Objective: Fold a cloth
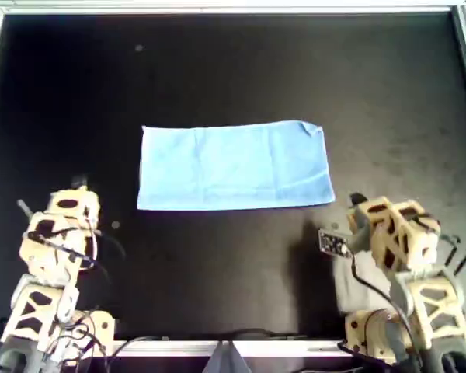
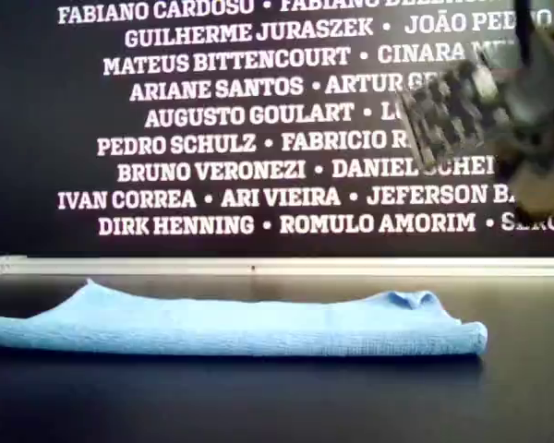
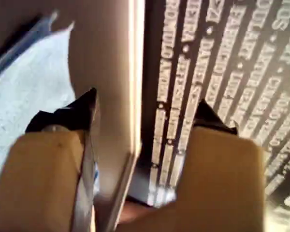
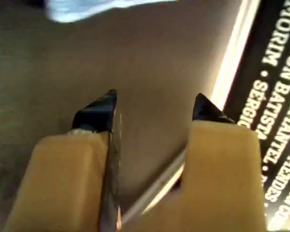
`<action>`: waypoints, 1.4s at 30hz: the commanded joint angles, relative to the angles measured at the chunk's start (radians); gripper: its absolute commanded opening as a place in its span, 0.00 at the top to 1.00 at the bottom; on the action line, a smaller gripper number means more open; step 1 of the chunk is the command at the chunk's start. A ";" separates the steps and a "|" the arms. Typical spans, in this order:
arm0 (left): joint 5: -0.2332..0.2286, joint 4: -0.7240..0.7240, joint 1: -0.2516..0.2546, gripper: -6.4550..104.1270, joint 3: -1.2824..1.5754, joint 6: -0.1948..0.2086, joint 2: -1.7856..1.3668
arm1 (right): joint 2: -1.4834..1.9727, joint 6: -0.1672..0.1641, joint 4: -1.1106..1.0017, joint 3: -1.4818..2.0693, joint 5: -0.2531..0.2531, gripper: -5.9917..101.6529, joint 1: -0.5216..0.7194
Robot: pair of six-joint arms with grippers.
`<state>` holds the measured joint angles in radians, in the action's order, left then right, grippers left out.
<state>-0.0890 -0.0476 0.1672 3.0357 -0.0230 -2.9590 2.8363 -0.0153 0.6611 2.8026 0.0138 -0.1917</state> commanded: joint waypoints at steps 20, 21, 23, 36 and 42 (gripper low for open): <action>-0.014 0.003 -0.029 0.31 -0.014 -0.006 -0.012 | 0.124 -0.003 0.006 0.066 -0.018 0.24 -0.011; -0.014 0.003 -0.029 0.31 -0.014 -0.006 -0.012 | 0.078 -0.003 0.002 0.049 -0.018 0.22 -0.011; -0.014 0.003 -0.029 0.31 -0.014 -0.006 -0.012 | -0.043 0.000 -0.002 -0.014 -0.018 0.19 -0.011; -0.014 0.003 -0.031 0.31 -0.014 -0.006 -0.011 | -0.934 0.017 -0.002 -0.554 -0.241 0.17 -0.012; -0.014 0.003 -0.031 0.31 -0.014 -0.006 -0.011 | -1.043 0.017 -0.002 -0.614 -0.247 0.18 0.000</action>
<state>-0.0966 -0.0476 0.1611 3.0357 -0.0230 -2.9637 1.8024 0.0046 0.6596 2.2642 -0.2240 -0.1963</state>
